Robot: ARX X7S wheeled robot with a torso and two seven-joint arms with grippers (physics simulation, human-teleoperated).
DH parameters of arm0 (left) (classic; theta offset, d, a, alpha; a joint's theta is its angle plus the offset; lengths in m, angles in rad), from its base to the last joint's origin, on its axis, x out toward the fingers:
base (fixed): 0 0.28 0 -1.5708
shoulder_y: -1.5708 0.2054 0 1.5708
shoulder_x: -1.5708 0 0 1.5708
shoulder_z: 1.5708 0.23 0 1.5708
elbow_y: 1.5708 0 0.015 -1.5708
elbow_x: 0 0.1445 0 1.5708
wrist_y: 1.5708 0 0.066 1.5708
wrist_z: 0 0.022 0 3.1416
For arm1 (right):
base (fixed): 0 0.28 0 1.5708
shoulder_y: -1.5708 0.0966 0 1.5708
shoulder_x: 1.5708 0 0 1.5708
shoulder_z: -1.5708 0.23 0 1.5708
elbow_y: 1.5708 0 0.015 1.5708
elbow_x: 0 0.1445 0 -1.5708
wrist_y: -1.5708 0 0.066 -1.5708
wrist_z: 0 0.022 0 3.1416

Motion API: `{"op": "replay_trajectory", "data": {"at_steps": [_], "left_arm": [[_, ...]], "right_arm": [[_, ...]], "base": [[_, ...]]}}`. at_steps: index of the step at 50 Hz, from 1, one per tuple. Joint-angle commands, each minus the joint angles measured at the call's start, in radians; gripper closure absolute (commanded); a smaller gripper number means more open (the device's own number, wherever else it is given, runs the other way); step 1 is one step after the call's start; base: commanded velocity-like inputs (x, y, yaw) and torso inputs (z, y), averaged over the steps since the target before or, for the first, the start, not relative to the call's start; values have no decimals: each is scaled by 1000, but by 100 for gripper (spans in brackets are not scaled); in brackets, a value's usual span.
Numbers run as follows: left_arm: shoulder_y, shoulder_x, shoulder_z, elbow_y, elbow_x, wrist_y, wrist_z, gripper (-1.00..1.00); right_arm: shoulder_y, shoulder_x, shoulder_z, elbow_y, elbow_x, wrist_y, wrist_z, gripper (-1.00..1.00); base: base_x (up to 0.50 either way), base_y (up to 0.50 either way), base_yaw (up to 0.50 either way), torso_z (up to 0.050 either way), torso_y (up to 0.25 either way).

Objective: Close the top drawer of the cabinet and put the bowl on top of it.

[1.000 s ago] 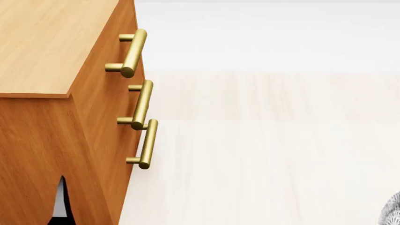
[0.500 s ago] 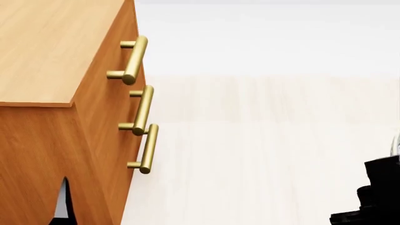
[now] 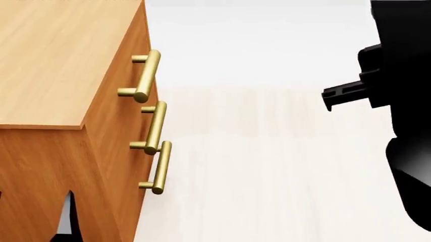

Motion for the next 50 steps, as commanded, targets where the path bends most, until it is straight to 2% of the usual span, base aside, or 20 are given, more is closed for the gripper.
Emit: {"op": "replay_trajectory", "data": {"at_steps": [1,5,6,21,42,48,50], "left_arm": [[-6,-1,1,-9,4,7,-1,-100],[-9,1,-6,-23,-22,17,11,-100],[-12,-1,-8,-22,-28,15,12,-100],[-14,-5,-22,-37,-69,10,19,-100],[-12,-15,-31,-33,-85,-2,6,-100],[-25,-4,-30,-73,-47,1,-18,-100],[-25,-6,-34,-68,-52,-8,-23,-100]], "right_arm": [[303,-150,-98,146,-44,94,0,100],[378,-204,-162,230,-84,71,-28,100],[403,-218,-224,260,-121,62,-38,100],[575,-403,-325,542,-203,-67,-148,100],[686,-684,-444,909,-312,-323,-293,100],[697,-728,-463,941,-298,-365,-288,100],[728,-733,-524,943,-191,-400,-231,100]], "base": [[0,0,0,0,0],[0,0,0,2,69],[0,0,0,14,223],[0,0,0,14,222],[0,0,0,14,234],[0,0,0,12,204],[0,0,0,0,0]]}}
